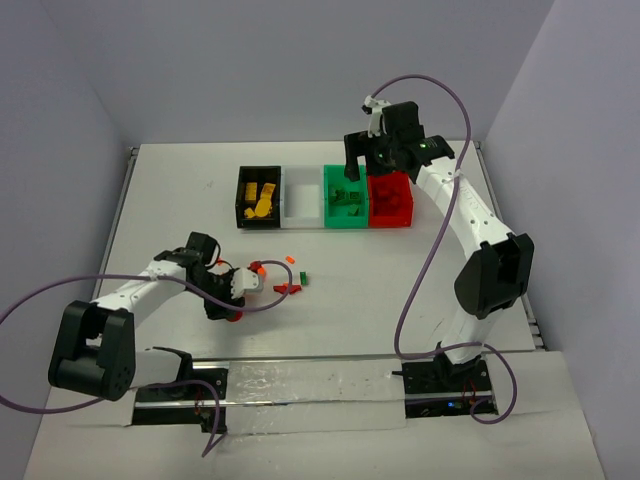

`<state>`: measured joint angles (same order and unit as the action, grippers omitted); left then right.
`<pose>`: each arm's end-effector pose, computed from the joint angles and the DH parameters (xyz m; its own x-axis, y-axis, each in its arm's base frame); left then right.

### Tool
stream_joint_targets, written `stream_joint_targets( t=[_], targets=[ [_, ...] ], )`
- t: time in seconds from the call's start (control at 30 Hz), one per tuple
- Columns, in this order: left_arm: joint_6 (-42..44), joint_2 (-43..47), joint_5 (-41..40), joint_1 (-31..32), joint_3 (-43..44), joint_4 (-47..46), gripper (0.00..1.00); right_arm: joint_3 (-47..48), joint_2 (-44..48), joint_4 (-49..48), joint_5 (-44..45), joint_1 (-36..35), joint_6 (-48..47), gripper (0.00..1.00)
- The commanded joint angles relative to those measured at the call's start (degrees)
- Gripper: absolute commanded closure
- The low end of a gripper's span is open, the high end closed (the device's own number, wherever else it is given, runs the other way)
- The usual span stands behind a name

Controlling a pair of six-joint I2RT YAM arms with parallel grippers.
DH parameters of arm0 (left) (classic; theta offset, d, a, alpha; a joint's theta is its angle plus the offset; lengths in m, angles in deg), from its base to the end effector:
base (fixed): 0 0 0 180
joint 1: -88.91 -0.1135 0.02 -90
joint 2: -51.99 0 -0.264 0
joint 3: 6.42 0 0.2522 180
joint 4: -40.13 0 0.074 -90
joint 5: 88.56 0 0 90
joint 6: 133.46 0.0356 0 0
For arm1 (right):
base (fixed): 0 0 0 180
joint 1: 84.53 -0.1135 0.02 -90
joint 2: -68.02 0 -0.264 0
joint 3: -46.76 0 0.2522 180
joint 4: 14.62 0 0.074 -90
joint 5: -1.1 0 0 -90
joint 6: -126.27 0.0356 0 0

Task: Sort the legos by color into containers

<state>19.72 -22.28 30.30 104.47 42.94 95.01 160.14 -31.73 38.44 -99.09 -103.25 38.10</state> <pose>0.1840 -0.0691 0.1579 -0.1446 0.8516 -0.5039 0.9893 0.1347 -0.0561 0.3712 0.1324 0.3639 -0.6154 -0.1754 -0.7684 -0.4259 0.8944 0.1370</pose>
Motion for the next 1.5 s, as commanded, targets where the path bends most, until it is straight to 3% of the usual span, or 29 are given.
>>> stream_joint_targets(
  t=[0.0, 0.07, 0.27, 0.47, 0.6, 0.7, 0.8, 0.9, 1.1, 1.17, 1.47],
  targets=[
    [1.07, -1.12, 0.25, 0.69, -0.61, -3.67, 0.48, -0.65, 2.45, 0.6, -0.96, 0.27, -0.51, 0.02],
    [1.14, -1.53, -0.01, 0.78, -0.45, -3.95, 0.55, -0.74, 2.45, 0.6, -0.95, 0.44, -0.51, 0.03],
    [1.2, -1.02, 0.41, 1.13, 0.52, -2.51, 0.65, -1.0, 2.67, 0.6, -1.1, 0.48, -0.6, 0.03],
    [0.6, 2.81, 3.25, 2.49, 5.24, 5.29, 0.85, -1.29, 3.31, 0.6, -1.57, 0.86, -0.51, 0.03],
    [-2.0, 5.19, 7.35, 5.48, 11.86, 10.99, 0.91, -1.8, 4.34, 0.6, -2.11, 1.75, -0.33, 0.03],
    [-8.55, 6.03, 9.25, 10.29, 17.15, 11.39, 0.99, -2.55, 5.85, 0.42, -3.09, 3.18, 0.03, 0.03],
    [-24.55, 4.86, 6.94, 16.2, 23.77, 1.02, 1.0, -4.28, 8.48, -0.03, -4.79, 5.88, 0.53, 0.02],
    [-33.15, 0.52, 1.7, 20.34, 29.8, -7.84, 1.0, -5.86, 10.05, -0.37, -5.67, 8.93, 0.9, 0.02],
    [-50.25, -23.11, -14.42, 28.2, 52.51, -19.15, 1.0, -10.78, 14.93, -0.54, -10.02, 19.73, 1.16, 0.0],
    [-52.5, -29.33, -16.78, 29.27, 61.93, -21.47, 1.0, -13.62, 16.56, -0.57, -10.8, 24.66, 0.67, 0.0],
    [-57.27, -49.91, -20.85, 31.28, 79.26, -37.4, 1.0, -22.02, 23.65, -0.25, -12.94, 35.34, -3.38, 0.0]
  ],
)
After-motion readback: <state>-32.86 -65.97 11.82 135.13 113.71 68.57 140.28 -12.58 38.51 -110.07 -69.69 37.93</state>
